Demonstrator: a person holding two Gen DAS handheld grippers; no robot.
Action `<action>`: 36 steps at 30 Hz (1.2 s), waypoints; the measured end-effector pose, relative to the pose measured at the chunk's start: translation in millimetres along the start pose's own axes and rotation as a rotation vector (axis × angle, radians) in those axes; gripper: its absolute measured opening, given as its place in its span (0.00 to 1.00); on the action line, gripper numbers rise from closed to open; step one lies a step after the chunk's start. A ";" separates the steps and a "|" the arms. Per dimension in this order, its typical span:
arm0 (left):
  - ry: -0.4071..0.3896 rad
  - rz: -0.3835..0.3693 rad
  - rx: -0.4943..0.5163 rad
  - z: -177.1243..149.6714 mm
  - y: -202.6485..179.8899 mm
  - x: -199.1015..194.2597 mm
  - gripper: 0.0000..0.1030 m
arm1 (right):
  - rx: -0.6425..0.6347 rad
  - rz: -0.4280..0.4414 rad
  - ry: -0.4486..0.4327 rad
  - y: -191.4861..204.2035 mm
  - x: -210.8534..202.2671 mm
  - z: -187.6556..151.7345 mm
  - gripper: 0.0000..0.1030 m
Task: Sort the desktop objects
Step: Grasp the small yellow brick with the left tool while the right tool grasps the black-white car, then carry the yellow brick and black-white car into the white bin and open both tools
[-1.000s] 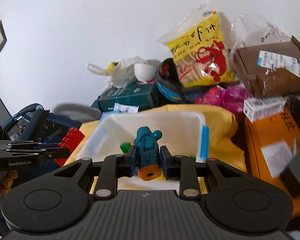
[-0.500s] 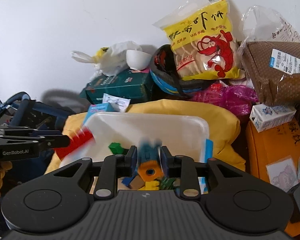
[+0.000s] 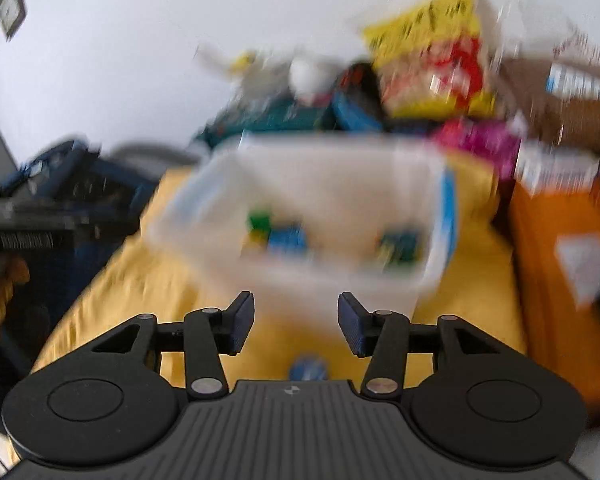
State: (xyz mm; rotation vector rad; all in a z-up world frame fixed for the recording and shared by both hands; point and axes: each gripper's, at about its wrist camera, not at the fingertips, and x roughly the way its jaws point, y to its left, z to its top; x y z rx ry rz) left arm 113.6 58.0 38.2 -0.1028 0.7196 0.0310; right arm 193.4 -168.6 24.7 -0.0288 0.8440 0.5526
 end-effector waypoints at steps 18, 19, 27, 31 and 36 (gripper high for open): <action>0.123 -0.087 0.037 -78.1 -47.5 32.5 0.55 | 0.001 -0.019 0.083 7.6 42.3 -68.3 0.20; 0.122 -0.090 0.040 -76.4 -53.5 39.2 0.55 | 0.010 -0.025 0.079 1.2 34.2 -71.6 0.20; 0.151 -0.099 0.044 -63.6 -89.8 92.6 0.46 | 0.076 -0.074 0.075 -30.0 -2.8 -93.7 0.21; 0.177 -0.093 0.088 -63.3 -97.8 105.0 0.22 | 0.105 -0.077 0.071 -39.5 -11.7 -98.9 0.21; 0.151 -0.099 0.112 -65.3 -90.7 89.0 0.22 | 0.126 -0.070 0.061 -43.5 -14.9 -97.9 0.21</action>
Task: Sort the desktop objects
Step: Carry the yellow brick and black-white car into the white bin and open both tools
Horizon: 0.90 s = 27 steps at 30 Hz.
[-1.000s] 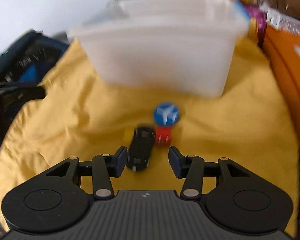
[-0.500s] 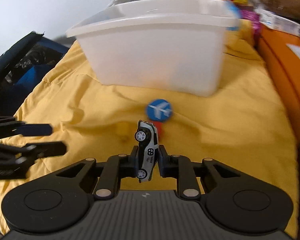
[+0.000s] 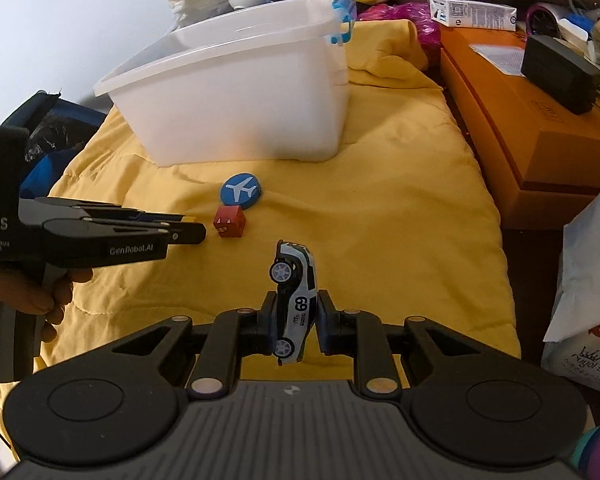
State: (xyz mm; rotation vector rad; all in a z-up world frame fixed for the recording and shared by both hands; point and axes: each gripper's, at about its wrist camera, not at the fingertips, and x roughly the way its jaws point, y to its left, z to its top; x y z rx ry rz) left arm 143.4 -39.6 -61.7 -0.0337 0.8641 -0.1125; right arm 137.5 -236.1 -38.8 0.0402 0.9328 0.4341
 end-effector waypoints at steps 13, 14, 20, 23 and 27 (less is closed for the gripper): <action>-0.168 0.011 -0.112 60.7 53.4 -111.0 0.22 | -0.023 0.103 -0.186 27.6 -30.9 83.9 0.21; -0.172 0.011 -0.125 67.0 58.5 -115.9 0.22 | -0.026 0.107 -0.201 29.7 -33.5 91.7 0.21; -0.182 0.040 -0.127 110.3 78.8 -121.4 0.22 | -0.036 0.107 -0.251 34.6 -38.0 139.1 0.21; -0.175 0.046 -0.124 129.5 88.8 -117.8 0.23 | -0.045 0.098 -0.248 32.3 -37.8 158.4 0.21; -0.136 0.043 -0.148 152.8 99.9 -104.6 0.23 | -0.048 0.080 -0.210 28.0 -30.4 179.9 0.21</action>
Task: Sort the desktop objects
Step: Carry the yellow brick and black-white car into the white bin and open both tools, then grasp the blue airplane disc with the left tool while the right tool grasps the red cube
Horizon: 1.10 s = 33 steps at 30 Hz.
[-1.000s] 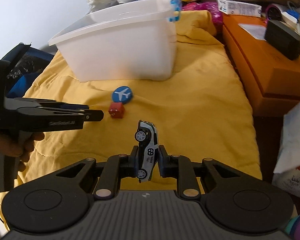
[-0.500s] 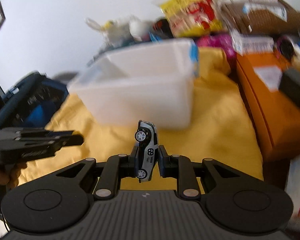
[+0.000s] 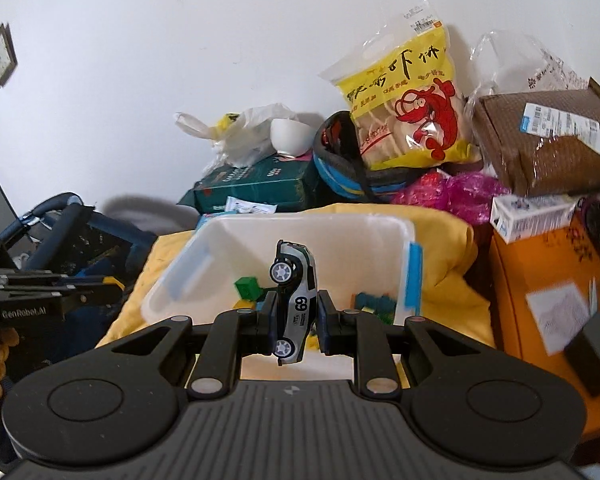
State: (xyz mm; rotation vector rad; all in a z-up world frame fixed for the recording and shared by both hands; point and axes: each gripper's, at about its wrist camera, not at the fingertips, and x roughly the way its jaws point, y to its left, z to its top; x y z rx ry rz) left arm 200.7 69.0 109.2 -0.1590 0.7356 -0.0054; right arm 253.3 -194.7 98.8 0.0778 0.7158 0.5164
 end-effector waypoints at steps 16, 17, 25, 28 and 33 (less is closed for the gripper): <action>0.044 0.062 0.056 20.1 -5.8 36.8 0.60 | -0.026 -0.053 0.127 -2.4 50.3 37.8 0.45; 0.021 0.056 0.064 12.0 -5.0 29.9 0.60 | -0.032 -0.043 0.115 -0.7 46.4 33.7 0.45; -0.001 0.039 0.031 -93.3 1.2 -5.5 0.60 | -0.114 0.036 0.083 31.4 15.8 -66.3 0.45; 0.050 0.029 -0.003 -127.3 2.7 -3.5 0.60 | -0.147 -0.015 0.189 36.1 41.2 -118.4 0.44; 0.080 0.023 0.008 -150.3 -5.5 -1.2 0.60 | -0.121 -0.059 0.250 30.7 76.5 -146.3 0.43</action>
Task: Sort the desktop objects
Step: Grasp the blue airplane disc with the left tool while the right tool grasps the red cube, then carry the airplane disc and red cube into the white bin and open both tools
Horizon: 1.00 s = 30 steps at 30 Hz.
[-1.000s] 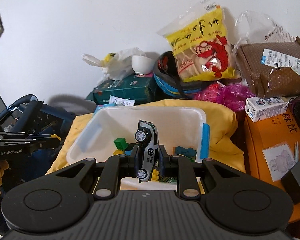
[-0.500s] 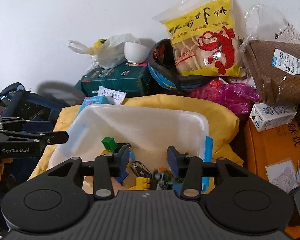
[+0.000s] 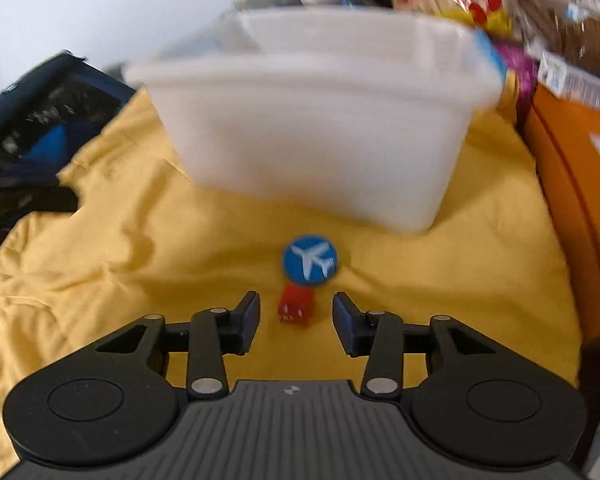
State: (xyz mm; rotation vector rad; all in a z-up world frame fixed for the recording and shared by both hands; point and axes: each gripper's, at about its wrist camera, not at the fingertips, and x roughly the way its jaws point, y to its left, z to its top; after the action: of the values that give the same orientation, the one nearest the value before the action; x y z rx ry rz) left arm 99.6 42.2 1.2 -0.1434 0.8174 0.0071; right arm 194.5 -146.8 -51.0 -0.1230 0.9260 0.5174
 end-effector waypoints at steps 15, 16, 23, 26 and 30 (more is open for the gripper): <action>0.024 -0.088 0.106 16.9 -92.9 91.0 0.60 | 0.128 -0.003 -0.076 -51.1 -62.0 -27.2 0.23; 0.029 -0.085 0.110 19.1 -98.2 99.8 0.60 | 0.144 -0.006 -0.076 -55.8 -66.8 -29.7 0.23; 0.088 -0.053 0.148 20.8 -115.6 139.0 0.45 | 0.192 -0.023 -0.083 -77.9 -88.8 -49.2 0.23; 0.075 -0.050 0.175 15.6 -115.2 135.7 0.40 | 0.208 -0.024 -0.082 -84.7 -90.4 -53.8 0.23; 0.034 -0.053 0.168 17.0 -105.6 107.8 0.40 | 0.212 -0.014 -0.091 -87.6 -90.7 -51.1 0.23</action>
State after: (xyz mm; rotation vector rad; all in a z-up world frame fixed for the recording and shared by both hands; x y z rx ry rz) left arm 192.3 -65.4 -52.6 -0.0063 0.8444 -0.1145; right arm 154.6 -273.2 -20.4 0.0851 0.8849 0.4058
